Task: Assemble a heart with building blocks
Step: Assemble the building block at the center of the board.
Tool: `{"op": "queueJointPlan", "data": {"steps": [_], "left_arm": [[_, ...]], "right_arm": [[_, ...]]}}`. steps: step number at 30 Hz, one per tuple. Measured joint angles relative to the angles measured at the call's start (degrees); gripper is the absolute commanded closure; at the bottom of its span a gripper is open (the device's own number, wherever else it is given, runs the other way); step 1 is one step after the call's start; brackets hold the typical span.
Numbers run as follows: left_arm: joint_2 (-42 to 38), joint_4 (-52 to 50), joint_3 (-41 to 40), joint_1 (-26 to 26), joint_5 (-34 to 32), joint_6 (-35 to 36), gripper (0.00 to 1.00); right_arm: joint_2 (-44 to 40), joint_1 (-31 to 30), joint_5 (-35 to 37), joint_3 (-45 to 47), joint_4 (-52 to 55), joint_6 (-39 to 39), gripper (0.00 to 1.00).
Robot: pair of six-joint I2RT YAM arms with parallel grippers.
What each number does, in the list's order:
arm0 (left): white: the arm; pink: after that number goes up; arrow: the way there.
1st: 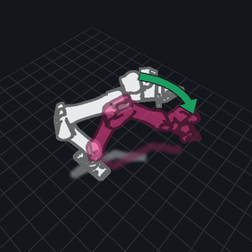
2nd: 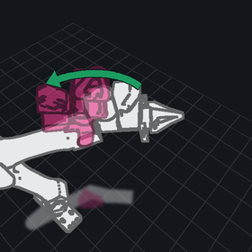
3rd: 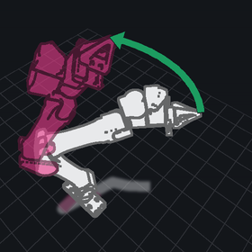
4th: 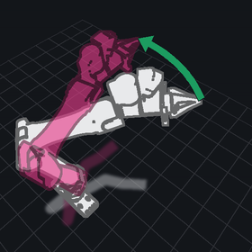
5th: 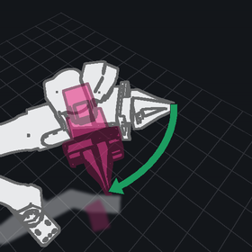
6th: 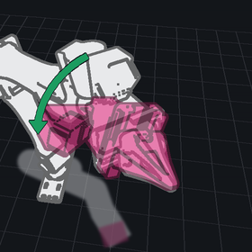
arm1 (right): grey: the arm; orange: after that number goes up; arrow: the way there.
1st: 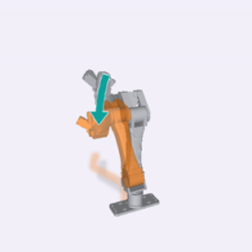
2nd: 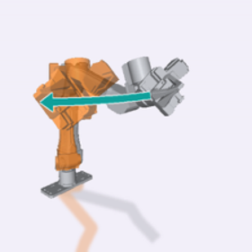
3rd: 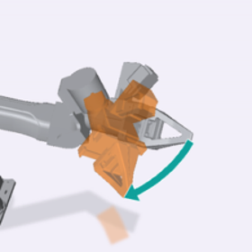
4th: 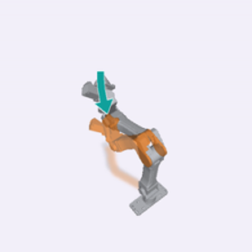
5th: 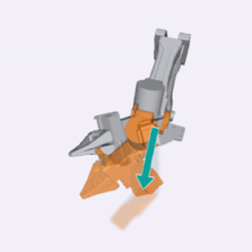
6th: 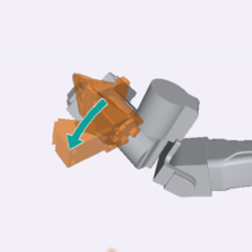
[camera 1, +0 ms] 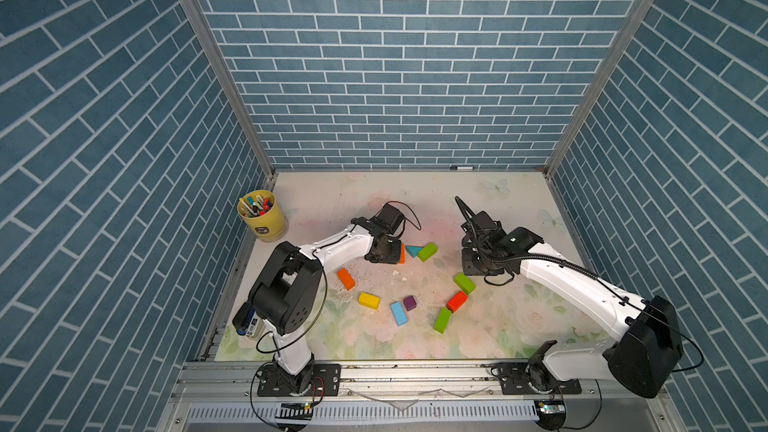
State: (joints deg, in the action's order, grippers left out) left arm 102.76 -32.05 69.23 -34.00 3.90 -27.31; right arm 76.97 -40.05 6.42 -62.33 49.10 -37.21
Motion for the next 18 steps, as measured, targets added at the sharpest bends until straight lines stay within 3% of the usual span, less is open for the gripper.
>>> {"op": "queueJointPlan", "data": {"steps": [8,18], "left_arm": [[6.58,0.48,1.79,1.36,2.93,-0.07,0.67],[6.58,1.4,2.43,-0.39,5.62,-0.98,0.64]], "right_arm": [[0.0,0.0,0.02,0.0,0.2,0.0,0.55],[0.0,0.0,0.0,0.0,0.24,0.0,0.55]]}}
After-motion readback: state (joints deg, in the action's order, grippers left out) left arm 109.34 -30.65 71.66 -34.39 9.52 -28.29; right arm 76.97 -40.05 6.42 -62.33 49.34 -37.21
